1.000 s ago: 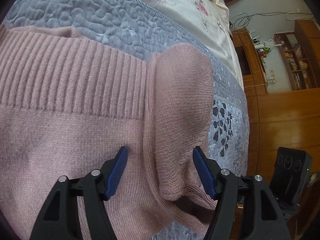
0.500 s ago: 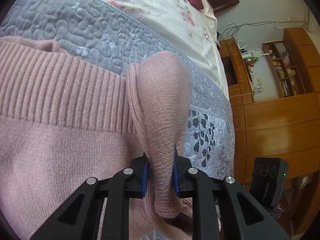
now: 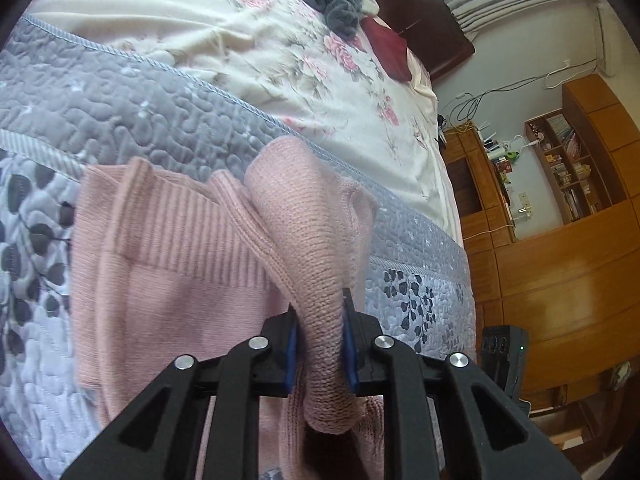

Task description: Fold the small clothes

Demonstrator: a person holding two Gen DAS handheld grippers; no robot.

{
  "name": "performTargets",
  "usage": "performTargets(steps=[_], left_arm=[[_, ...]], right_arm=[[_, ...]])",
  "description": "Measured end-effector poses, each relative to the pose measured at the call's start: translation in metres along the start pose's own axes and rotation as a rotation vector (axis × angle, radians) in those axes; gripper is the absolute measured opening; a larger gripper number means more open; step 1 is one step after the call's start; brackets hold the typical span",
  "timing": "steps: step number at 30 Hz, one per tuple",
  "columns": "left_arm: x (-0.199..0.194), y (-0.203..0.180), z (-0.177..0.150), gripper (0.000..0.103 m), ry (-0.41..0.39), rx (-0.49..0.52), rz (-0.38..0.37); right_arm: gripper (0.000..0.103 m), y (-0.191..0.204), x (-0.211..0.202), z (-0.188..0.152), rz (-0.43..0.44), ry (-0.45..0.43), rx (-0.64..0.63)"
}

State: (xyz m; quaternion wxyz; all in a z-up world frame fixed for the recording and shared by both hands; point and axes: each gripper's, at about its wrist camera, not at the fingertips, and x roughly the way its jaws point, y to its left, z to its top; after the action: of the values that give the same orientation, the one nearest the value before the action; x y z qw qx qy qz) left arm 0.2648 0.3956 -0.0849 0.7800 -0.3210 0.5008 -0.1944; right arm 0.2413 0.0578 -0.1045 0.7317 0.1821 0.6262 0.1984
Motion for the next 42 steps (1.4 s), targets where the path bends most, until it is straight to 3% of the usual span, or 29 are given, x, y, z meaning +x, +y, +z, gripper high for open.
performTargets(steps=[12,17,20,21,22,28,30,34,36,37,40,42], left_arm=[[-0.048,0.068,0.001,0.017,-0.068,-0.085,0.097],[-0.022,0.109,-0.010,0.017,-0.007,-0.124,0.157],[-0.016,0.124,-0.016,0.022,-0.011,-0.166,0.137],[-0.019,0.124,-0.017,0.034,-0.015,-0.183,0.141],[-0.025,0.123,-0.019,0.038,-0.025,-0.190,0.155],[-0.058,0.097,-0.046,0.051,-0.013,-0.162,0.148],[-0.060,0.086,-0.061,0.056,0.022,-0.145,0.146],[-0.046,0.071,-0.089,0.057,0.094,-0.122,0.140],[-0.037,0.072,-0.097,0.054,0.111,-0.115,0.191],[-0.033,0.075,-0.099,0.046,0.115,-0.130,0.201],[-0.031,0.089,-0.101,0.019,0.114,-0.204,0.181],[-0.036,0.093,-0.100,0.015,0.103,-0.224,0.149]], right_arm=[[0.052,0.047,0.034,-0.009,0.035,0.080,-0.120],[0.053,0.056,0.056,-0.014,0.024,0.129,-0.134],[0.053,0.056,0.065,-0.015,0.013,0.147,-0.129],[0.053,0.056,0.065,-0.015,0.013,0.147,-0.127],[0.053,0.056,0.065,-0.016,0.013,0.146,-0.124],[0.060,0.053,0.063,-0.021,0.036,0.165,-0.098],[0.060,0.050,0.063,-0.028,0.048,0.179,-0.094],[0.062,0.051,0.075,-0.036,0.043,0.214,-0.083],[0.062,0.052,0.081,-0.039,0.056,0.238,-0.075],[0.062,0.053,0.084,-0.040,0.054,0.250,-0.074],[0.032,0.057,0.086,-0.042,0.057,0.281,-0.089],[0.024,0.065,0.078,-0.041,0.062,0.264,-0.123]])
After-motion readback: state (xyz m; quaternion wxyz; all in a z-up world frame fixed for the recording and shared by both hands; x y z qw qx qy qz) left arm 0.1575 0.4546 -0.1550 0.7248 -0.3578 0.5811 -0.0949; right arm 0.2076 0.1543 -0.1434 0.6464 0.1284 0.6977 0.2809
